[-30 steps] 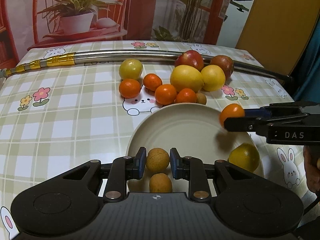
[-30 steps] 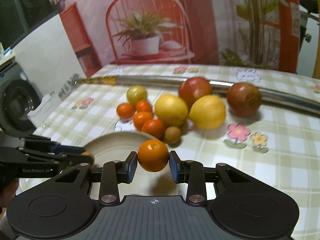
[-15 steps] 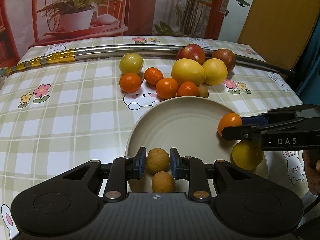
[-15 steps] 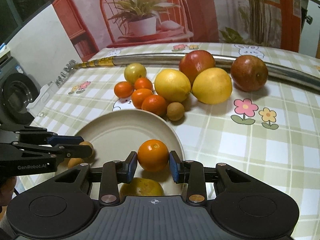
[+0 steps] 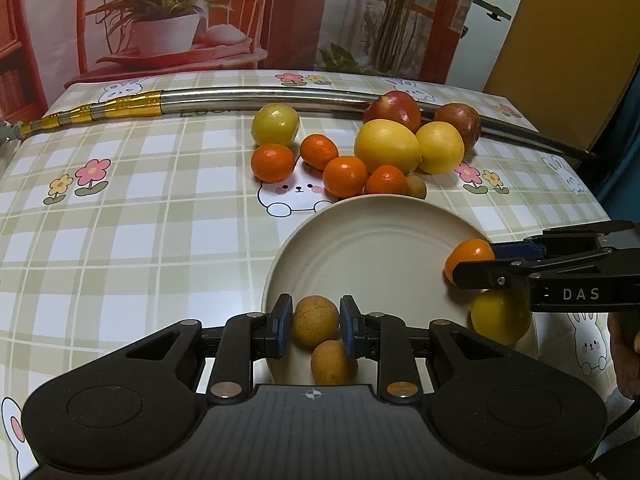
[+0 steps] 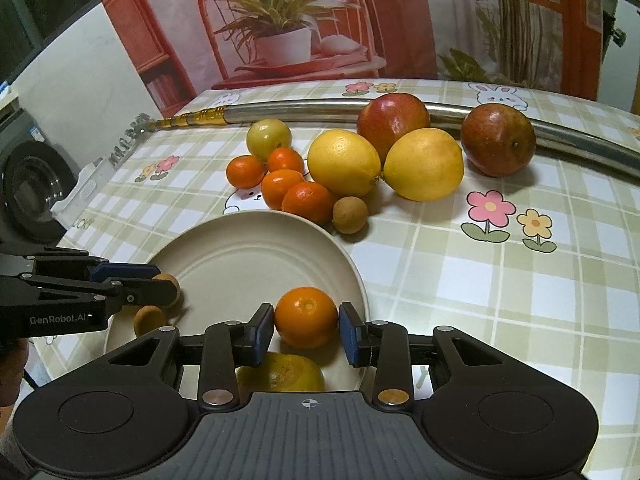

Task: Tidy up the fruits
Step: 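Release the kiwi and tangerine onto the plate and withdraw both tools, then close the left gripper on a tangerine in the pile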

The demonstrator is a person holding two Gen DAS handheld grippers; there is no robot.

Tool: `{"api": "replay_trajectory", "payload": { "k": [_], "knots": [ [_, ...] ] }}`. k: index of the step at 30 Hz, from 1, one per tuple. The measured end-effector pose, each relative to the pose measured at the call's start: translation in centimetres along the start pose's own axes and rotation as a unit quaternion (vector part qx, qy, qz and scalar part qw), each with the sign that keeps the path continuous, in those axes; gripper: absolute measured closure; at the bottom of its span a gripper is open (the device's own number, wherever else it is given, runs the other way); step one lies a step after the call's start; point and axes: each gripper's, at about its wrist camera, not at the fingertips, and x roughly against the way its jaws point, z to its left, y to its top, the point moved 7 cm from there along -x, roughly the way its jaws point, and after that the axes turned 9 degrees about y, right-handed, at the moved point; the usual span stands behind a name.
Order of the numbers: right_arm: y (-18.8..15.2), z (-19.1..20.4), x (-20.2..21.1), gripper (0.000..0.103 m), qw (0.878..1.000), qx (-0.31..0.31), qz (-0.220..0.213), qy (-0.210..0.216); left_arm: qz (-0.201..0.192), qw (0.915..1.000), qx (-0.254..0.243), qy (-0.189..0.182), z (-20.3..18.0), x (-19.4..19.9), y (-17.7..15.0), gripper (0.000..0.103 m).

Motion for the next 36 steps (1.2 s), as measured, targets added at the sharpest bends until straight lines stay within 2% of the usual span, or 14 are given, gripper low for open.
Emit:
{"api": "replay_trajectory", "payload": {
  "k": [11, 17, 25, 31, 36],
  "knots": [
    [0.8, 0.3, 1.2, 0.07, 1.0, 0.011, -0.021, -0.004, 0.003, 0.9999, 0.015, 0.002, 0.4, 0.1, 0.0, 0.075],
    [1.9, 0.0, 2.6, 0.07, 0.999, 0.015, -0.046, -0.012, -0.013, 0.9993, 0.035, -0.008, 1.2, 0.9, 0.7, 0.075],
    [3.9, -1.7, 5.2, 0.07, 0.996, 0.009, -0.085, -0.032, -0.033, 0.9966, 0.075, -0.01, 3.5, 2.5, 2.6, 0.075],
    [5.5, -3.2, 7.0, 0.07, 0.992, 0.006, -0.112, -0.05, -0.057, 0.995, 0.081, 0.013, 5.4, 3.9, 4.8, 0.075],
    [6.6, -3.9, 8.0, 0.07, 0.99, 0.007, -0.129, -0.059, -0.066, 0.993, 0.097, 0.017, 6.7, 4.4, 6.4, 0.075]
  ]
}}
